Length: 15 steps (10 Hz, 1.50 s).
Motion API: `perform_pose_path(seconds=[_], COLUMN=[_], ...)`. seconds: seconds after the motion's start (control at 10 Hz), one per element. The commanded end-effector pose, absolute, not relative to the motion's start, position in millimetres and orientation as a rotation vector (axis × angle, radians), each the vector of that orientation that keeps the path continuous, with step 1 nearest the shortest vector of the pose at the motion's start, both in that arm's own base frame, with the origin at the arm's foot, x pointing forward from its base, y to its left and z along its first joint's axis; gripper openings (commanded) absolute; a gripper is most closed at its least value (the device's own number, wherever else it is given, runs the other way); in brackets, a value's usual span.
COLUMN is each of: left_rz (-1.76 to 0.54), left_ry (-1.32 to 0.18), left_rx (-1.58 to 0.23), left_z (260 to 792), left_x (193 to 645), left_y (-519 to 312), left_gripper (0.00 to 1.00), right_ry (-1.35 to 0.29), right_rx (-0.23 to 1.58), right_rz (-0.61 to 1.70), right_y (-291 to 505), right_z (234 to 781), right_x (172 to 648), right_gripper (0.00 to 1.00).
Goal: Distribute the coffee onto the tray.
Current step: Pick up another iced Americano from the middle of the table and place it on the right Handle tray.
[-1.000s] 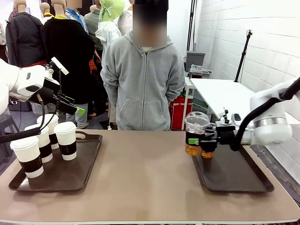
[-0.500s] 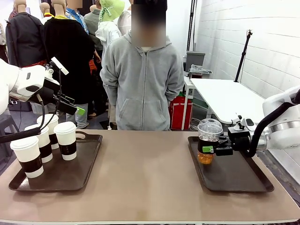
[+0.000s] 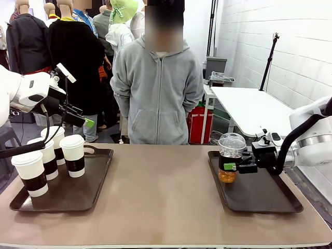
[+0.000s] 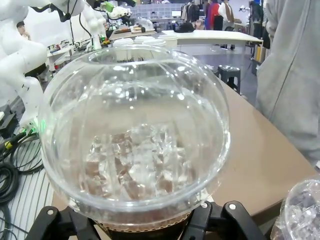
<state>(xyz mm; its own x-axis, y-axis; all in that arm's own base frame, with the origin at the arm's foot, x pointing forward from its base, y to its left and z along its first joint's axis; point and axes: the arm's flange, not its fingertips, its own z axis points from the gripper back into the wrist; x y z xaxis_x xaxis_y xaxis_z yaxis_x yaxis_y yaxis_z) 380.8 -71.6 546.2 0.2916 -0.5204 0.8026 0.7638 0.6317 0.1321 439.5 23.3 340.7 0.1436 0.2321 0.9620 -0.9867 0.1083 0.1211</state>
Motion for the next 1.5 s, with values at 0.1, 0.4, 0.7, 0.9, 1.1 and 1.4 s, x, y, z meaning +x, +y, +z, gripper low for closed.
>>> perform_pose_path(seconds=[0.1,0.4,0.7,0.9,1.1,1.4], left_rz=[-0.867,-0.867,-0.867,-0.867,-0.867,-0.867], left_ry=[-0.935,-0.935,-0.935,-0.935,-0.935,-0.935], left_rx=[-0.308,-0.308,-0.308,-0.308,-0.308,-0.308], left_z=[544,544,544,544,544,544], left_x=[382,382,382,382,382,382], left_y=[-70,-70,-70,-70,-70,-70], left_gripper=[1.0,1.0,1.0,1.0,1.0,1.0], right_ry=[-0.988,-1.029,-1.049,-1.035,-1.03,-1.013], right_rx=[1.062,1.059,1.047,1.045,1.045,1.06], right_rz=[1.168,1.226,1.28,1.29,1.282,1.273], right_y=[7,-11,-29,-38,-41,-41], right_z=[324,305,294,285,275,258], right_x=[441,436,431,432,433,432], right_gripper=[0.7,0.7,0.7,0.7,0.7,0.7])
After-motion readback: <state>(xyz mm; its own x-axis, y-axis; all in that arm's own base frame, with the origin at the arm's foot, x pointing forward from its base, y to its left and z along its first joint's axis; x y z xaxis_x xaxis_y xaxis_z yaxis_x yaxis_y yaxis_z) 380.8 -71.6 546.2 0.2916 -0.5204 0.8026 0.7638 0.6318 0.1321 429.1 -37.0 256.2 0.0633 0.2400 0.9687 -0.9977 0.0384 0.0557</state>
